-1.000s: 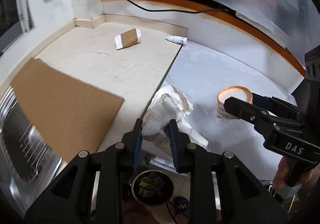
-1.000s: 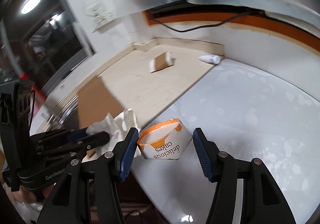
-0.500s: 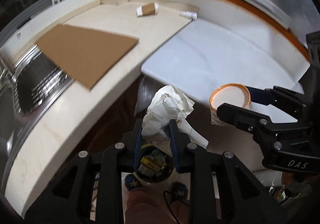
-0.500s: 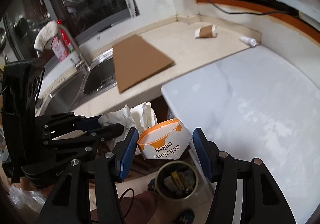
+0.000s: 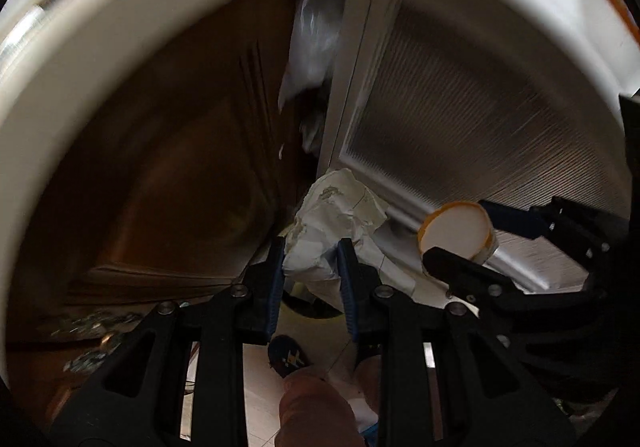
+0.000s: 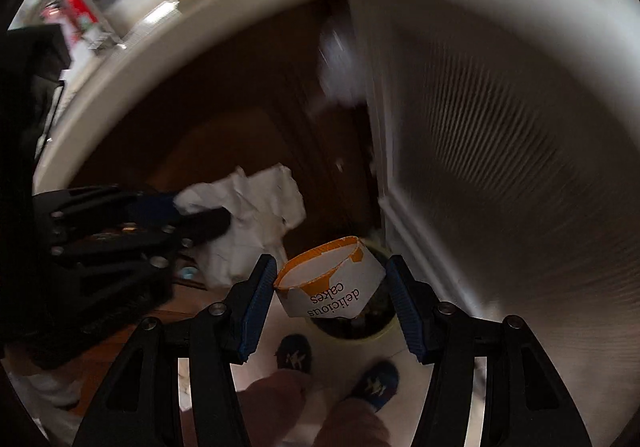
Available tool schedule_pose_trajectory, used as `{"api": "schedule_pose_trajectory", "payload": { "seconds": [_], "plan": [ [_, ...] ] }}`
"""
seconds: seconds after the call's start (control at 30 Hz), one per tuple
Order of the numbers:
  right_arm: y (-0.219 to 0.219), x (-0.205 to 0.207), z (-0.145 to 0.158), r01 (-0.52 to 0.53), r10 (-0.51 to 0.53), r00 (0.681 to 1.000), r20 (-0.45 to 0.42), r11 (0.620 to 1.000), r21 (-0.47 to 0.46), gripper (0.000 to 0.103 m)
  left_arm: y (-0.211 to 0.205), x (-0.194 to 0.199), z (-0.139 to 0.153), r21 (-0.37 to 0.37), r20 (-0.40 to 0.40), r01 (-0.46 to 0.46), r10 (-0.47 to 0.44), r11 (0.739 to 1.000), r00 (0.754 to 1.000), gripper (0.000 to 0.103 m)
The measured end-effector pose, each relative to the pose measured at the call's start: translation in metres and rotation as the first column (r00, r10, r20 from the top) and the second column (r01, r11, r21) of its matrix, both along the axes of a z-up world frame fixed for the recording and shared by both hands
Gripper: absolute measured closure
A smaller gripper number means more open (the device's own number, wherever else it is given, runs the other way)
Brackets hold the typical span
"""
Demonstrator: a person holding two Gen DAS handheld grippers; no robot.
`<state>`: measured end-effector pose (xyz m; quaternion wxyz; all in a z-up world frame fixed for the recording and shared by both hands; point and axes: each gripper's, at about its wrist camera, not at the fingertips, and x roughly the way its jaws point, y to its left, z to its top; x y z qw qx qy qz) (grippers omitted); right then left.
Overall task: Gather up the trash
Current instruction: 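Lift the tissue and cake wrapper and carry both down to the bin, then open both tools over the bin, dropping tissue and wrapper inside, then move both tools back up to the counter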
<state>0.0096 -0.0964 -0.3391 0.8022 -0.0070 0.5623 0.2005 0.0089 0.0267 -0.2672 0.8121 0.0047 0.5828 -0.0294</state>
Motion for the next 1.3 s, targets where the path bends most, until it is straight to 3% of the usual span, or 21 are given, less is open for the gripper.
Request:
{"api": "schedule_pose_trajectory", "payload": {
  "seconds": [0.3, 0.37, 0.43, 0.5, 0.57, 0.67, 0.83, 0.93, 1.13, 1.3],
  "plan": [
    [-0.009, 0.015, -0.153, 0.081, -0.080, 0.988, -0.130, 0.997, 0.005, 0.045, 0.008, 0.017, -0.133, -0.021, -0.092, 0.036, -0.038, 0.999, 0.995, 0.080],
    [-0.014, 0.015, -0.175, 0.100, -0.099, 0.982, -0.160, 0.995, -0.001, 0.044, 0.011, 0.019, -0.150, -0.031, -0.112, 0.057, -0.060, 0.998, 0.992, 0.080],
    [-0.019, 0.015, -0.191, 0.109, -0.107, 0.978, -0.177, 0.994, -0.002, 0.035, 0.008, 0.019, -0.165, -0.018, -0.129, 0.076, -0.078, 0.997, 0.989, 0.079],
    [-0.020, 0.015, -0.198, 0.115, -0.112, 0.976, -0.188, 0.993, 0.005, 0.028, 0.007, 0.018, -0.173, -0.012, -0.140, 0.092, -0.093, 0.996, 0.986, 0.075],
    [-0.023, 0.013, -0.200, 0.124, -0.121, 0.974, -0.191, 0.992, 0.002, 0.027, 0.004, 0.015, -0.175, -0.004, -0.151, 0.092, -0.092, 0.996, 0.984, 0.056],
    [-0.024, 0.015, -0.196, 0.134, -0.132, 0.971, -0.199, 0.991, -0.003, 0.025, 0.005, 0.013, -0.174, -0.008, -0.154, 0.082, -0.082, 0.997, 0.985, 0.042],
    [-0.022, 0.013, -0.175, 0.123, -0.126, 0.973, -0.195, 0.992, -0.024, 0.025, 0.006, 0.015, -0.168, 0.005, -0.158, 0.073, -0.071, 0.997, 0.985, 0.039],
    [-0.022, 0.010, -0.147, 0.118, -0.121, 0.976, -0.183, 0.993, -0.028, 0.025, 0.004, 0.013, -0.152, 0.000, -0.153, 0.057, -0.056, 0.998, 0.987, 0.039],
    [-0.023, 0.000, -0.077, 0.084, -0.088, 0.987, -0.134, 0.996, -0.032, 0.025, -0.002, 0.002, -0.092, -0.004, -0.130, 0.023, -0.023, 1.000, 0.991, 0.039],
    [-0.023, -0.015, -0.016, -0.010, 0.007, 0.995, -0.095, 1.000, -0.026, 0.025, -0.014, -0.010, -0.026, 0.001, -0.084, 0.012, -0.012, 1.000, 0.996, 0.039]
  ]
}}
